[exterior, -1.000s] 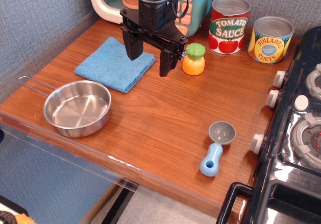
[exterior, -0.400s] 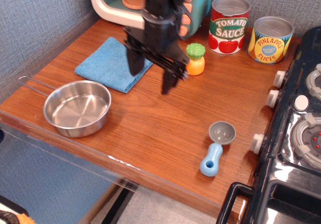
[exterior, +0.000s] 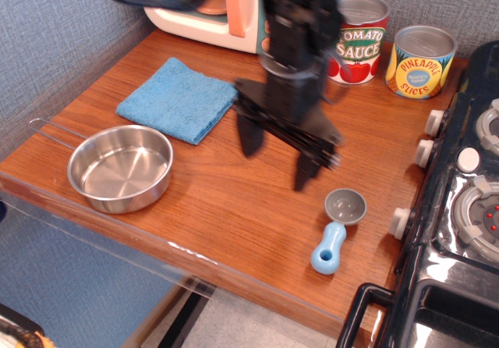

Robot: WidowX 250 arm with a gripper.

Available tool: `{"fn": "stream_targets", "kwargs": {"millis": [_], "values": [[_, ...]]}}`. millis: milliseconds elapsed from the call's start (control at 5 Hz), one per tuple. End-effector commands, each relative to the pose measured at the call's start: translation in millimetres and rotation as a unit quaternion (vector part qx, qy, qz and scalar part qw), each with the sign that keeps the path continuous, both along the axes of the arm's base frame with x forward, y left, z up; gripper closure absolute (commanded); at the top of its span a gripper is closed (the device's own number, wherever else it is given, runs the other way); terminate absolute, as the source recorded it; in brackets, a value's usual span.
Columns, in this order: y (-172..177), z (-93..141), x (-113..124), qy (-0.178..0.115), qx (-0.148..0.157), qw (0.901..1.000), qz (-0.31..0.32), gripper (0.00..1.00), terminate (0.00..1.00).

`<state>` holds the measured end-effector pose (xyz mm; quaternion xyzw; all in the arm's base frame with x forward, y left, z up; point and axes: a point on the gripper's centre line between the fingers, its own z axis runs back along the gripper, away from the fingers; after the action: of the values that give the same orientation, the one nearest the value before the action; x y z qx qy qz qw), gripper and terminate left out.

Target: PLACE THE SPOON ON THE BLUE CLOTH

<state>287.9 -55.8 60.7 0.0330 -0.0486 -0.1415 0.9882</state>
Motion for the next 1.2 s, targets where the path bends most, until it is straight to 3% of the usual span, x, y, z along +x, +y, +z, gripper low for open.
{"fn": "stream_targets", "kwargs": {"millis": [0,400,800,1000], "values": [[-48.2,-2.8,-33.2,0.017,-0.029,0.9986,-0.042,0.00,0.00],[-53.2,-21.0,-33.7,0.039,-0.006,0.9988,-0.028,0.00,0.00],[-55.6,-32.1,-36.3,0.042,0.005,0.9991,-0.006,0.00,0.00],[-55.9,-36.0,-38.6,0.042,0.004,0.9991,0.006,1.00,0.00]]}}
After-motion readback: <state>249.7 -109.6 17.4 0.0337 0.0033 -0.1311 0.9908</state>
